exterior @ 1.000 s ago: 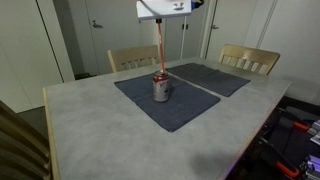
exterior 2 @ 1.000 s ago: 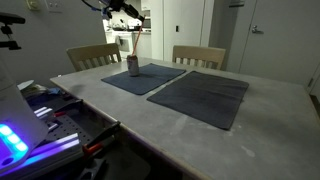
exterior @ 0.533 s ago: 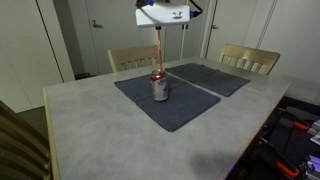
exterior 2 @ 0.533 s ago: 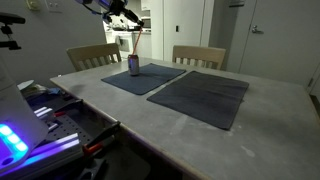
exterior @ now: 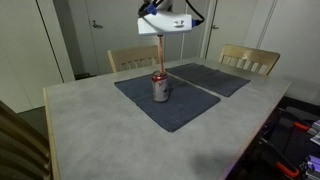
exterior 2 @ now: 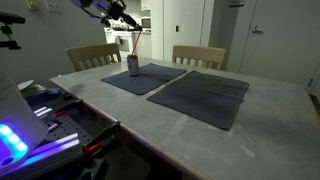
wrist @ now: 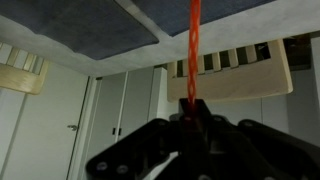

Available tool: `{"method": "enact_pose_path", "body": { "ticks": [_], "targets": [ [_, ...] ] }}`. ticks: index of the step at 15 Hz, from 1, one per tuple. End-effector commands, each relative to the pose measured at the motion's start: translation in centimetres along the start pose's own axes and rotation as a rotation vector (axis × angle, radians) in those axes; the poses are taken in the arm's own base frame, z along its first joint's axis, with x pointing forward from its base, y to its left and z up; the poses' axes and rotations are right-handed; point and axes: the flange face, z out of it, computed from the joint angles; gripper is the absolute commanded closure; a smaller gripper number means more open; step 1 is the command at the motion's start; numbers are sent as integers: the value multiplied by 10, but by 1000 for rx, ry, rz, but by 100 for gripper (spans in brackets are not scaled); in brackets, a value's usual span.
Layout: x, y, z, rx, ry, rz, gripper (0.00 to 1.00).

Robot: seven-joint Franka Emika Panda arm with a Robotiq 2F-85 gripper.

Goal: Place the red straw in the can

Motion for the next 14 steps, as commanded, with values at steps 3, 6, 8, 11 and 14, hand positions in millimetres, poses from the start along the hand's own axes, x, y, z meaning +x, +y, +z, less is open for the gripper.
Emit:
{"method": "enact_pose_path", "body": {
  "ticks": [3, 6, 8, 11, 14],
  "targets": [
    [-38, 12, 12, -34, -48, 24, 98],
    [-48, 14, 18, -45, -62, 26, 98],
    [-53, 14, 20, -49, -67, 23, 98],
    [-52, 11, 22, -48, -69, 12, 98],
    [-50, 9, 20, -50, -71, 3, 98]
  ]
}}
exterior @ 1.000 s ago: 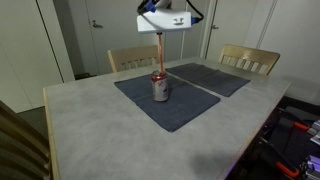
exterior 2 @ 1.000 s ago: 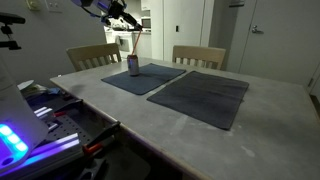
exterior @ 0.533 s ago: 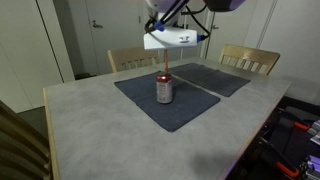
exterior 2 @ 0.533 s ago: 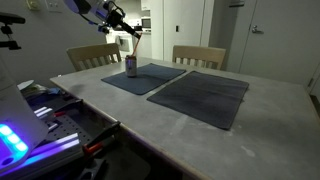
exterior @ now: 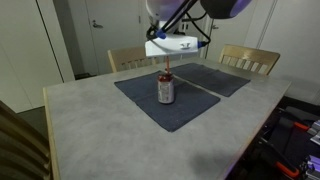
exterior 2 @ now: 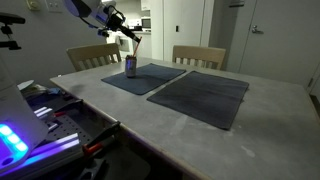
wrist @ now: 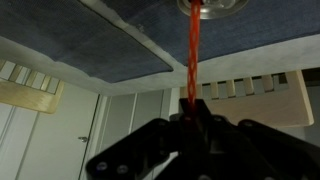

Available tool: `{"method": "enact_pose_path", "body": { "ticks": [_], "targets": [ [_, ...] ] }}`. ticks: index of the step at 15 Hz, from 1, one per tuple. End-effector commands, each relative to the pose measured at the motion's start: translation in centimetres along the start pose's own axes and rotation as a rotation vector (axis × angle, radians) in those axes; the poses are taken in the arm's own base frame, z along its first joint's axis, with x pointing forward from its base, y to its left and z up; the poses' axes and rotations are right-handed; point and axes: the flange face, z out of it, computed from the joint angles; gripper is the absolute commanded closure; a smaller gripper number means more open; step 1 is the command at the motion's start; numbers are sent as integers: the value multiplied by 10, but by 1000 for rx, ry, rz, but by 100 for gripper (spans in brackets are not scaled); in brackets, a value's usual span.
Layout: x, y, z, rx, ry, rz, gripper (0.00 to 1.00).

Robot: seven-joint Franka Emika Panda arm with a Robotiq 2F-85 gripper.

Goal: Place the red straw in the can

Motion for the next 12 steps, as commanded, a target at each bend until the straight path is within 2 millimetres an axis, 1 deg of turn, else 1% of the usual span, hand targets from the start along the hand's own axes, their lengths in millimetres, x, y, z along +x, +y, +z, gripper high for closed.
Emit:
{"method": "enact_pose_path", "body": {
  "ticks": [1, 6, 7, 8, 10, 11, 12],
  "targets": [
    [1, -4, -4, -1, -17, -9, 98],
    [-1, -8, -14, -22, -49, -13, 98],
    [-4, -8, -16, -24, -57, -12, 67],
    [-6, -8, -17, -29, -64, -10, 66],
    [-11, -8, -21, -35, -72, -4, 53],
    [-13, -8, -24, -38, -71, -3, 45],
    [-16, -8, -26, -40, -71, -1, 38]
  ]
}}
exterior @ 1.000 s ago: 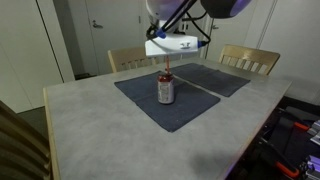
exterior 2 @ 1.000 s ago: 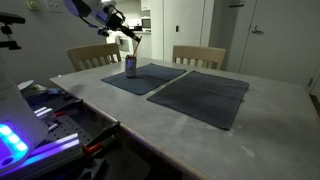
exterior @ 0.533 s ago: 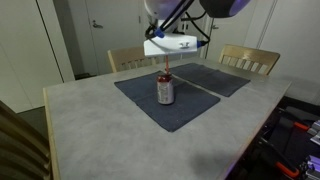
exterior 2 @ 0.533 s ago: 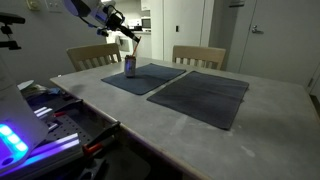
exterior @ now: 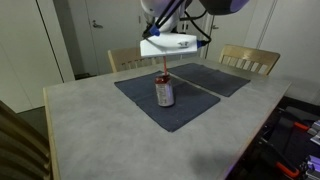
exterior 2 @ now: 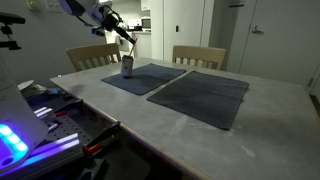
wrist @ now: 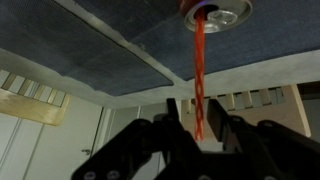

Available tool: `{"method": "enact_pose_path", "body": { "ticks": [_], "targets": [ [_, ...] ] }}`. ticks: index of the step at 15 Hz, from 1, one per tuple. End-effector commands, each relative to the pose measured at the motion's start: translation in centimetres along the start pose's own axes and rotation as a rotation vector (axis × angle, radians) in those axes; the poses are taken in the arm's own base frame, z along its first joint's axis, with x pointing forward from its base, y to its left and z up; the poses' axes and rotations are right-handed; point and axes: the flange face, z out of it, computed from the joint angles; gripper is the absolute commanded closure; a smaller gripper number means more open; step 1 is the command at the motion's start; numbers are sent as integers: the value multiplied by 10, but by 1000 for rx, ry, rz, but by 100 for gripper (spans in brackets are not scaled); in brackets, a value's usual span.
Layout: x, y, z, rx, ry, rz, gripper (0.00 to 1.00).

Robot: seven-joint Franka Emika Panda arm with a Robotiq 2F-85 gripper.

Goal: Place the red straw in the can

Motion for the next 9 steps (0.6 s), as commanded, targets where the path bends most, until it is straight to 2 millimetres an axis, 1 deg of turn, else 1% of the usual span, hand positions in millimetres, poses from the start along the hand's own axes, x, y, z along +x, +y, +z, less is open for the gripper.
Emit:
{"method": "enact_pose_path", "body": {
  "ticks": [1, 4, 7, 9],
  "targets": [
    [-8, 1, -9, -24, -4, -10, 31],
    [-12, 2, -13, -30, 4, -13, 11],
    [-12, 1, -15, -33, 10, -19, 0],
    [-11, 3, -17, -37, 17, -20, 0]
  ]
}}
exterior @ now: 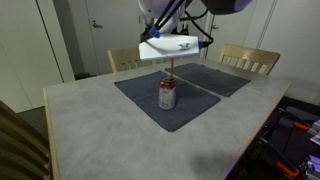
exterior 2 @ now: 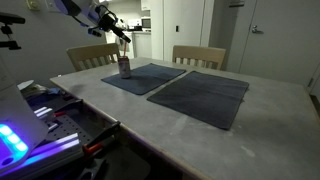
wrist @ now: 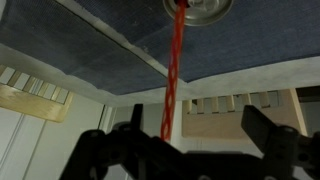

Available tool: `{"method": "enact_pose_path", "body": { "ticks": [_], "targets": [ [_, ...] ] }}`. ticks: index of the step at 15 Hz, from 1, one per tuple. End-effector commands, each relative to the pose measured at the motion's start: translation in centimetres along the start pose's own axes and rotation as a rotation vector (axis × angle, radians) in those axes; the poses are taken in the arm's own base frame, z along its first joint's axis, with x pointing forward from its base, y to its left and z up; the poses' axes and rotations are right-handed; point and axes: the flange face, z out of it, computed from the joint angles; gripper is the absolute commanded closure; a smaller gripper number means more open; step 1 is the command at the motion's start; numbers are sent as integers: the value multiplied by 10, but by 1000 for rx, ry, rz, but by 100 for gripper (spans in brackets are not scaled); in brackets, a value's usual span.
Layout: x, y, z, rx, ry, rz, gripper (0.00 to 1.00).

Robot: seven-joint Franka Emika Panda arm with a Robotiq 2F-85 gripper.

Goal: Place the red straw in the can

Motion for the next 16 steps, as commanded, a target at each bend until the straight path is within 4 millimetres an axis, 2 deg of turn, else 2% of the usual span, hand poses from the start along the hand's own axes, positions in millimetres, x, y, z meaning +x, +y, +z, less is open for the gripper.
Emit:
{"method": "enact_pose_path", "body": {
  "ticks": [1, 7, 16],
  "targets": [
    [2, 5, -7, -25, 10, -3, 0],
    [15, 15, -25, -67, -16, -35, 0],
    [66, 30, -72, -65, -65, -101, 0]
  ]
}}
